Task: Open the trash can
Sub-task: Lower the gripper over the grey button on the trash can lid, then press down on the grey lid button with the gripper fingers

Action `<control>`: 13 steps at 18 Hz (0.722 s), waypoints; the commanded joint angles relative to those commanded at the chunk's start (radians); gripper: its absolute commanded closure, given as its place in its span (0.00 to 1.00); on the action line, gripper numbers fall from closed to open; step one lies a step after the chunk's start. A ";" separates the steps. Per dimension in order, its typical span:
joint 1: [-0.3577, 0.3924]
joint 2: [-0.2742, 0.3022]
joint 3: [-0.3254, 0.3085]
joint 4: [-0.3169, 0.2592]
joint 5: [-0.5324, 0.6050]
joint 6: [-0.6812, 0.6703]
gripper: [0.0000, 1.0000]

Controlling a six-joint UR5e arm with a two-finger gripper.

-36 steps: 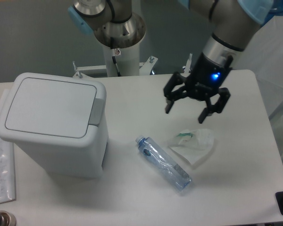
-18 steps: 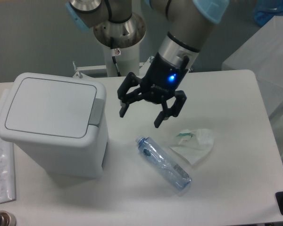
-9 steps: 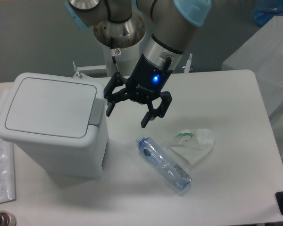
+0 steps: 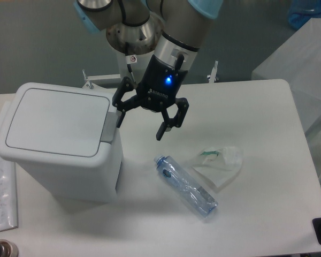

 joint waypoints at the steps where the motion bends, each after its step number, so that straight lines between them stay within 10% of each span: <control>1: -0.002 0.000 -0.002 0.000 0.000 0.000 0.00; 13: -0.028 -0.023 -0.009 0.037 0.003 -0.002 0.00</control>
